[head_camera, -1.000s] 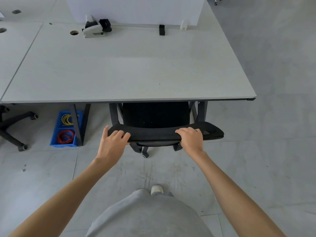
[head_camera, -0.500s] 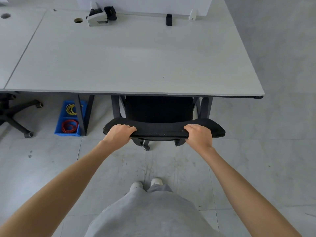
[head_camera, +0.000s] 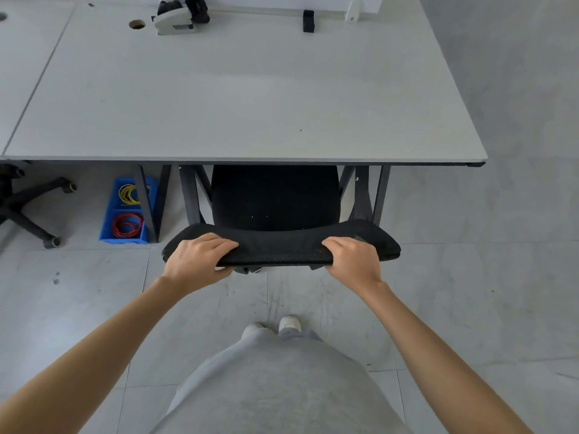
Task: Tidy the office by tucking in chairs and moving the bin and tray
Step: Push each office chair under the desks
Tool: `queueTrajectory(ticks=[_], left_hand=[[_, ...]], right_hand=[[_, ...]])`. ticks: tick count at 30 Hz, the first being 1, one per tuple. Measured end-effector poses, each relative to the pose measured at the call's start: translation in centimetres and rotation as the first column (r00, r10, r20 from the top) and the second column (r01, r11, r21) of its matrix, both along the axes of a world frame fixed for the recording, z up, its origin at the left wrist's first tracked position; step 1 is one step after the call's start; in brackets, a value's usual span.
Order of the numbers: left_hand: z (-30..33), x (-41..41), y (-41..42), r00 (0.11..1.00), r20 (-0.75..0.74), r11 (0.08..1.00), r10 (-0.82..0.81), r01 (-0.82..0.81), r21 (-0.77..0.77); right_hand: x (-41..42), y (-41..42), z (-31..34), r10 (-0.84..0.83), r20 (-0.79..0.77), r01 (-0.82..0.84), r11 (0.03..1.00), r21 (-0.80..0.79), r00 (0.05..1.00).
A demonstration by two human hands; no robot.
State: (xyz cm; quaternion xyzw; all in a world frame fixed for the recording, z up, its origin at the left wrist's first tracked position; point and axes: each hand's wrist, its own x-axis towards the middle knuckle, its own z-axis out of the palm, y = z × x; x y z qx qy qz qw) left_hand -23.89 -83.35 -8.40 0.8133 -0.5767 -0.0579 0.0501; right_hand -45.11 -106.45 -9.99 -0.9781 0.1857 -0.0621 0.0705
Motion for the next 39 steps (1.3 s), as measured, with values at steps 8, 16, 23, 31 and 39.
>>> queueTrajectory(ticks=[8,16,23,31,39], left_hand=[[-0.5,-1.9,-1.7,0.993,0.056,0.987,-0.108,0.114,-0.113],[-0.2,-1.7,-1.8,0.997,0.019,0.996,-0.078,0.078,-0.045],[0.5,-0.2,-0.7,0.993,0.041,0.994,-0.109,0.109,-0.013],[1.5,-1.8,-0.5,0.988,-0.136,0.997,0.071,-0.074,-0.017],[2.7,-9.1,7.4,0.688,-0.536,0.666,0.489,-0.691,-0.280]], right_hand=[[-3.4,-4.4,0.7,0.165,0.057,-0.160,0.983,-0.095,0.985],[-3.0,-4.3,1.1,0.153,0.047,-0.148,0.985,-0.092,0.987],[-2.6,-2.2,0.5,0.106,0.104,-0.102,0.994,-0.045,0.989],[-2.4,-2.1,1.2,0.082,0.038,-0.083,0.996,0.014,0.996],[2.1,4.2,4.4,0.213,0.015,-0.204,0.905,0.373,0.977]])
